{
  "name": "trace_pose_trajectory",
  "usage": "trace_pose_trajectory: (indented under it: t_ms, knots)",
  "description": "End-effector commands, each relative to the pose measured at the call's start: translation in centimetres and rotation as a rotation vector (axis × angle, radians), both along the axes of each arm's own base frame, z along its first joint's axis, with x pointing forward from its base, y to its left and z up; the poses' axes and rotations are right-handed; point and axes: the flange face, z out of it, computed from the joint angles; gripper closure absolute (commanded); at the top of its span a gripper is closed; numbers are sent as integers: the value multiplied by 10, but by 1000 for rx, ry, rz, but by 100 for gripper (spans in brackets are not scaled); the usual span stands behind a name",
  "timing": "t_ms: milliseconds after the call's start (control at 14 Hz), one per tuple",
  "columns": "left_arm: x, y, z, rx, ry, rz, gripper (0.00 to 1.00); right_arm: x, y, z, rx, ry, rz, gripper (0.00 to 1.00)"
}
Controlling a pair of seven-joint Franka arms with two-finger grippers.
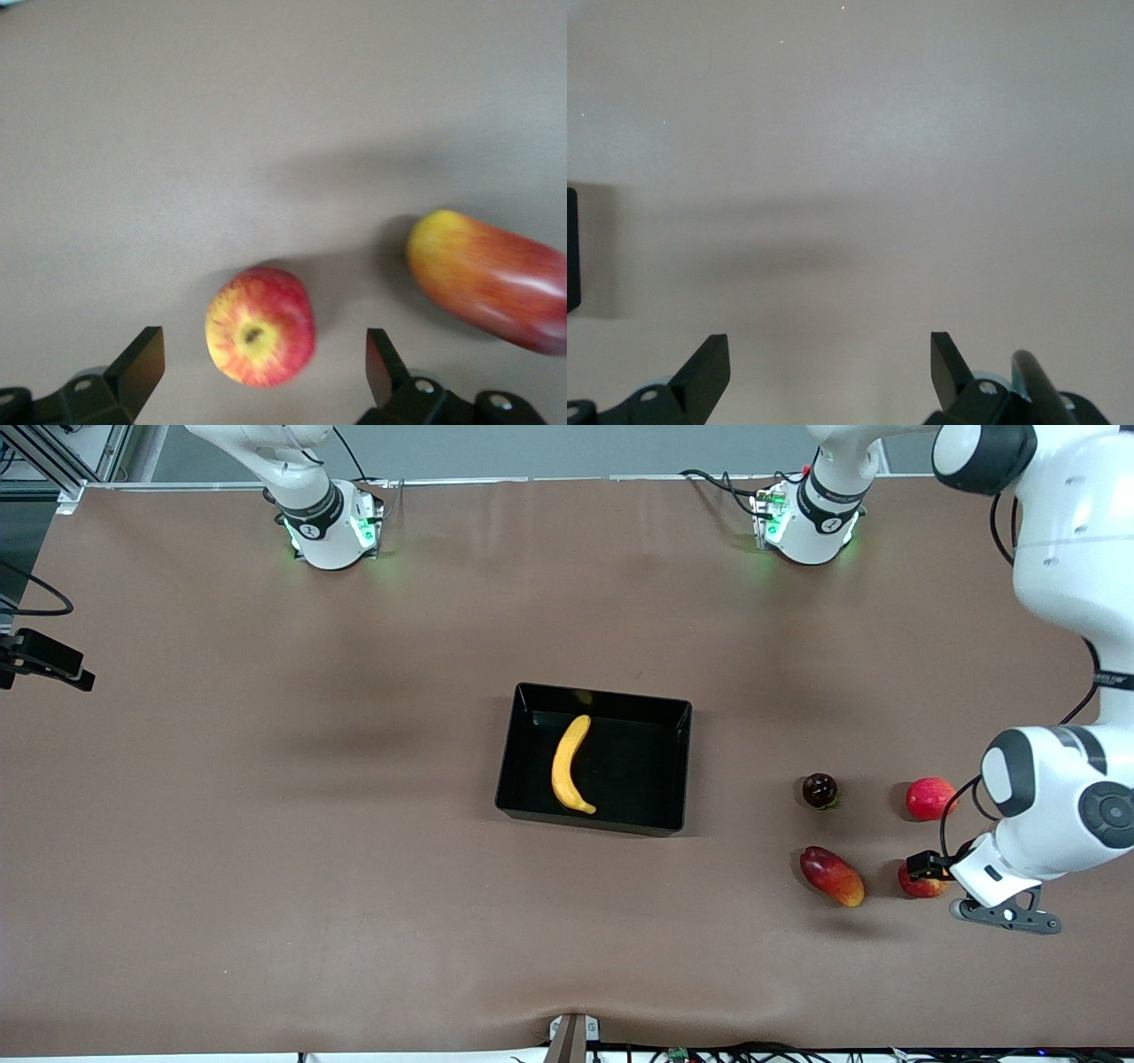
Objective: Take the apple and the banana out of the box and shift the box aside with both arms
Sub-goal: 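Lower the apple onto the table and open the left gripper, then move the left gripper back over the yellow banana in the tray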
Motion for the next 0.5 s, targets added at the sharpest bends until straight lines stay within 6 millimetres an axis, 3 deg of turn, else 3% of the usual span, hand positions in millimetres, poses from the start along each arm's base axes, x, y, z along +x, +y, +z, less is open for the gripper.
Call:
trace_pose_trajectory:
  t_ms: [0, 142, 285, 427]
  knots:
    - [-14, -39, 54, 2, 26, -52, 0, 0, 2, 2, -1, 1, -4, 0]
    - [-24, -74, 74, -20, 66, -26, 0, 0, 3, 2, -1, 1, -3, 0]
    - [-39, -120, 97, -41, 107, 42, 0, 0, 2, 2, -1, 1, -6, 0]
    - [-56, -174, 104, -64, 143, 91, 0, 0, 2, 2, -1, -1, -6, 0]
